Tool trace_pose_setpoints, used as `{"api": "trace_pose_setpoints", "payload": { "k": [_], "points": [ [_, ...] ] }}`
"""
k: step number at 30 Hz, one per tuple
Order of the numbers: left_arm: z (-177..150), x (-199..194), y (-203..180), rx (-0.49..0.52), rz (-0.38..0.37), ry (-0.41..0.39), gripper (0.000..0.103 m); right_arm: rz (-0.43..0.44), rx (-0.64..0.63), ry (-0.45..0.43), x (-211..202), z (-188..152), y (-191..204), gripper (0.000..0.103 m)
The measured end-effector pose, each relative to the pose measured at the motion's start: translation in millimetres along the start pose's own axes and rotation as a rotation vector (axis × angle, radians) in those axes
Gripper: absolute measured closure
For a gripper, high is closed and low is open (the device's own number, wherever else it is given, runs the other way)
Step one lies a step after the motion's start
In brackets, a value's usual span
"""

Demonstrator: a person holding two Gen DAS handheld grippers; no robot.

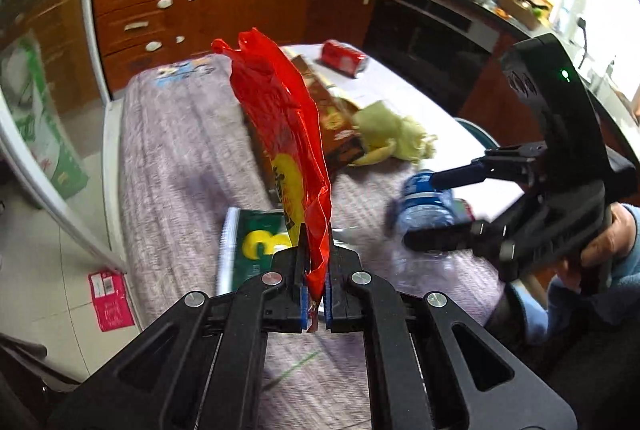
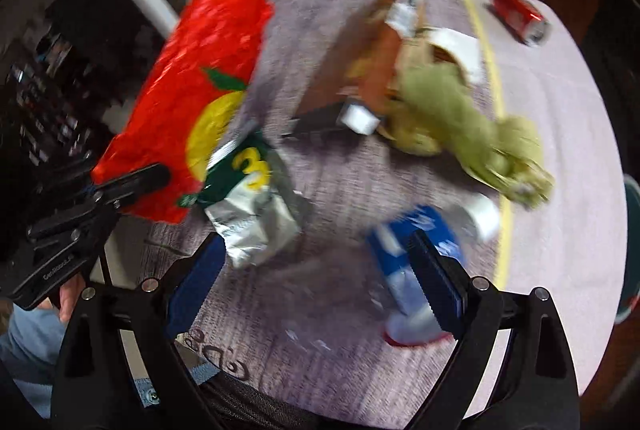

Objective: Collect trash
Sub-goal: 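Grasp the green-and-silver snack packet with the right tool while the left tool holds the bag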

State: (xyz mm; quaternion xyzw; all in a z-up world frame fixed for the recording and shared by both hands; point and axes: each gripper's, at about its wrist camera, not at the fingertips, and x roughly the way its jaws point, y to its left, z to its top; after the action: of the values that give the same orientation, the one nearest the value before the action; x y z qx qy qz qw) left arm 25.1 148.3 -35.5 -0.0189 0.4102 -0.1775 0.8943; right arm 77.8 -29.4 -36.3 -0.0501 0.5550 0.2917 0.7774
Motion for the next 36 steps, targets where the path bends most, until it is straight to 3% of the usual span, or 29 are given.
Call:
{"api": "trace_pose_setpoints", "payload": {
  "k": [4, 8, 10, 15, 17, 19, 25, 30, 36],
  "points": [
    [-5.5, 0.6, 21.0, -0.031, -0.004, 0.004, 0.097, 0.004, -0.111, 0.058, 35.6, 22.8, 25.7, 0.015],
    [-13.0, 10.4, 38.4, -0.059, 0.004, 0.028, 0.097, 0.012, -0.128, 0.094, 62.6, 39.4, 27.9, 0.015],
    [-19.5, 15.5, 46.8, -0.086, 0.003, 0.042, 0.097, 0.011, -0.127, 0.12, 75.2, 45.5, 27.0, 0.027],
    [-31.5, 24.9, 56.6, -0.126, 0.004, 0.069, 0.097, 0.016, -0.155, 0.152, 95.6, 54.9, 35.2, 0.04],
    [-33.0, 24.5, 59.2, -0.136, 0.002, 0.067, 0.097, 0.027, -0.154, 0.167, 102.6, 53.2, 36.9, 0.048],
    [-32.8, 23.2, 59.5, -0.143, 0.005, 0.062, 0.097, 0.046, -0.172, 0.154, 101.3, 50.4, 42.0, 0.095],
    [-23.3, 9.3, 47.8, -0.127, 0.046, 0.025, 0.097, 0.093, -0.159, 0.111, 72.3, 41.5, 48.8, 0.1],
    [2.0, -13.5, 25.9, -0.092, 0.063, -0.043, 0.097, 0.102, -0.122, -0.015, 18.4, 45.9, 35.8, 0.1],
    [46.1, -24.5, -24.0, -0.016, 0.04, -0.093, 0.097, 0.079, -0.047, -0.156, -44.7, 39.6, -5.9, 0.1]
  ]
}}
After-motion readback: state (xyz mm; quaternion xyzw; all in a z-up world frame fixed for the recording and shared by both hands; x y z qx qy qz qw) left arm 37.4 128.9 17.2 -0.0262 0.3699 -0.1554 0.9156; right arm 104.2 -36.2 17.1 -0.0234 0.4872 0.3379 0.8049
